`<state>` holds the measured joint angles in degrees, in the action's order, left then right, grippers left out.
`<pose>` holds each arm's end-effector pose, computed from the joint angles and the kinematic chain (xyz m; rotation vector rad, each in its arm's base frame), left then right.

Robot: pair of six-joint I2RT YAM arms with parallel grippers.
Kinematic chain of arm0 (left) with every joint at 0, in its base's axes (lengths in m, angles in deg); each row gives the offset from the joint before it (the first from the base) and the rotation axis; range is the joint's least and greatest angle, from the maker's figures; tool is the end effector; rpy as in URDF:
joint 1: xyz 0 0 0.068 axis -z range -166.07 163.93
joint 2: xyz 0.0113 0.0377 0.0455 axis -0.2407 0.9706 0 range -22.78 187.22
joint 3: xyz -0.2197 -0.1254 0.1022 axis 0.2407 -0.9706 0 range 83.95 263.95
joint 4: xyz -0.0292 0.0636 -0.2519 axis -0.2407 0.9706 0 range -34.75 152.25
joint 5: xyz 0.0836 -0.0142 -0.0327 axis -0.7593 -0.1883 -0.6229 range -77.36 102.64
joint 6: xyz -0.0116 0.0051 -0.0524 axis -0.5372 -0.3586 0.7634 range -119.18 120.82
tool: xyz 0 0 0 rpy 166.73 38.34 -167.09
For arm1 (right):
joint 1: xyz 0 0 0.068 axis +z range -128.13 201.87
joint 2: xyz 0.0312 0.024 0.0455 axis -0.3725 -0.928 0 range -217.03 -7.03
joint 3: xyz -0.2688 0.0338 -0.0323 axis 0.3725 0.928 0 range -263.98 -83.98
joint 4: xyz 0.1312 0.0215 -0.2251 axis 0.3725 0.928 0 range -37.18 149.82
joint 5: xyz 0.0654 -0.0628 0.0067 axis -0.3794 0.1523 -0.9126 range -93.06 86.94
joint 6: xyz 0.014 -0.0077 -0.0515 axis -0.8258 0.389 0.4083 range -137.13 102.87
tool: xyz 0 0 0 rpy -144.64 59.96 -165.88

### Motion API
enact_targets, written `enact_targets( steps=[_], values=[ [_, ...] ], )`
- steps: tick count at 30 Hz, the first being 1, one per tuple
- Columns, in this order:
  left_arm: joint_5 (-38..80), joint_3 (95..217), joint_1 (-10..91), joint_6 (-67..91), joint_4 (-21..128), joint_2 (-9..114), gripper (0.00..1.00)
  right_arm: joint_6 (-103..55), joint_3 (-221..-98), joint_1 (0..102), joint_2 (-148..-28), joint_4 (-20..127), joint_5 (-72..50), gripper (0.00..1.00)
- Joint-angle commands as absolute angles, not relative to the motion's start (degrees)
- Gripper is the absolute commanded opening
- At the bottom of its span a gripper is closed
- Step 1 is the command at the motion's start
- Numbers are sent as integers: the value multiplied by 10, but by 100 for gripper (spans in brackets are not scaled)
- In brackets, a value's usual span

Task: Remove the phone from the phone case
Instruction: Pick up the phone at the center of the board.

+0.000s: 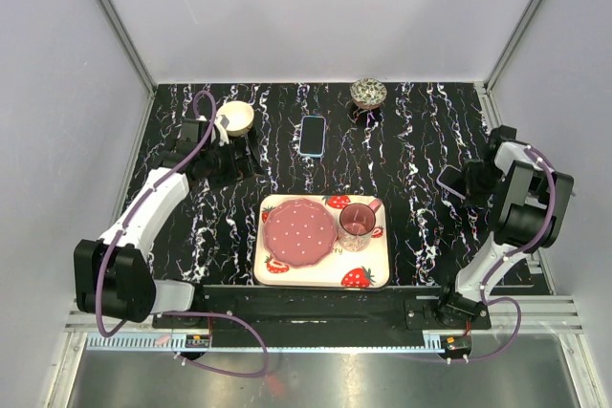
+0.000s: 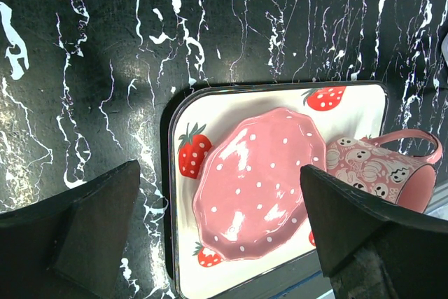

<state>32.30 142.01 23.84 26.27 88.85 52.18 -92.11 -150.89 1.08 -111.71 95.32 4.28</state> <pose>0.2656 -0.0587 0.2717 -0.1839 2.4992 -0.6857 0.3123 -0.1234 0.1586 2.1856 1.9544 -0.0539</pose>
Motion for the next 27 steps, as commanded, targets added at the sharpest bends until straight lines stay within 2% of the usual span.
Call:
enact_targets(
  steps=[1, 9, 13, 16, 20, 27],
  values=[
    [324, 1442, 238, 262, 877, 541, 99, -837, -1460, 8, -1130, 985, 67, 100],
    [327, 1449, 238, 274, 873, 542, 99, -809, -1383, 8, -1078, 964, 73, 100],
    [320, 1454, 238, 279, 870, 539, 99, -796, -1379, 8, -1070, 961, 72, 92],
    [320, 1459, 238, 280, 870, 541, 99, -798, -1375, 8, -1075, 960, 78, 90],
    [319, 1456, 238, 296, 858, 540, 99, -805, -1368, 8, -1083, 958, 73, 81],
    [316, 1459, 238, 295, 857, 532, 99, -795, -1355, 8, -1074, 938, 56, 77]
  ],
)
